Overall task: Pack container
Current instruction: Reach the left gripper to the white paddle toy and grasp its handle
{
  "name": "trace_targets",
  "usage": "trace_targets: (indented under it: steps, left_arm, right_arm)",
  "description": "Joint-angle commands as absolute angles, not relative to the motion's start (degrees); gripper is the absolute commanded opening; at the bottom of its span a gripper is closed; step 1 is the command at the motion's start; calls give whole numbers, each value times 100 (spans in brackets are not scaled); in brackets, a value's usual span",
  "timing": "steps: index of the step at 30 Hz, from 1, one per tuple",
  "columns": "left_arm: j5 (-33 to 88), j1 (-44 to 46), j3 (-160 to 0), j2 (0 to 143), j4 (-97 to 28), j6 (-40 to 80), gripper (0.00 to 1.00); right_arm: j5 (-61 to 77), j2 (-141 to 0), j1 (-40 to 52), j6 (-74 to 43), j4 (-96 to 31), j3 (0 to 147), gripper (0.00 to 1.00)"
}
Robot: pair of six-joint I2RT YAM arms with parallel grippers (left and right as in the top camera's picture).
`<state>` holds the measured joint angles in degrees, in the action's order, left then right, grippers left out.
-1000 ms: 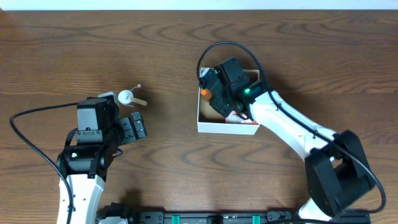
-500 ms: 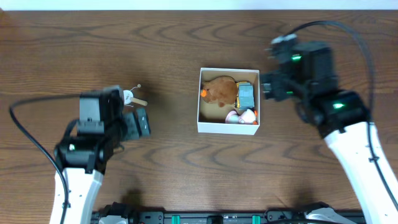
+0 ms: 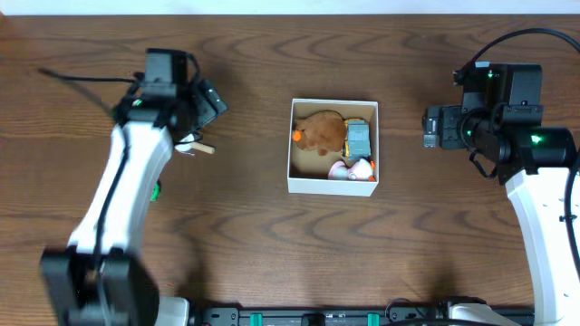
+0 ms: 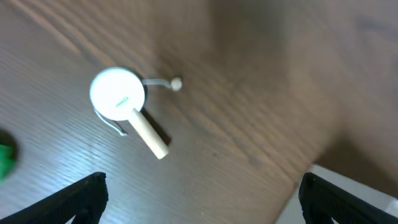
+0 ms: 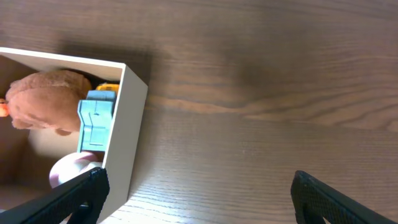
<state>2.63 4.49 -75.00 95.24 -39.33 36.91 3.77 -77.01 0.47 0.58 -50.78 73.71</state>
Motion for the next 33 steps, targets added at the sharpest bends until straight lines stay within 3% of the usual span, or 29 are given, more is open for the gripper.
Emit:
trace_targets:
  steps: [1,16,32,33]
  left_arm:
    - [410,408,-7513,10022,-3940,4311,98]
    - [390,283,-7306,10833,-4003,5400,98]
    - [384,200,-7249,11316,-3977,5433,100]
    - [384,200,-7249,11316,-3975,5433,96]
  right_arm:
    - [497,-7754,12,-32,-5089,7371,96]
    - [495,-7760,12,-14,-5135,7371,97]
    - [495,-7760,12,-16,-5170,7371,97]
    - [495,-7760,12,-14,-5170,7371,97]
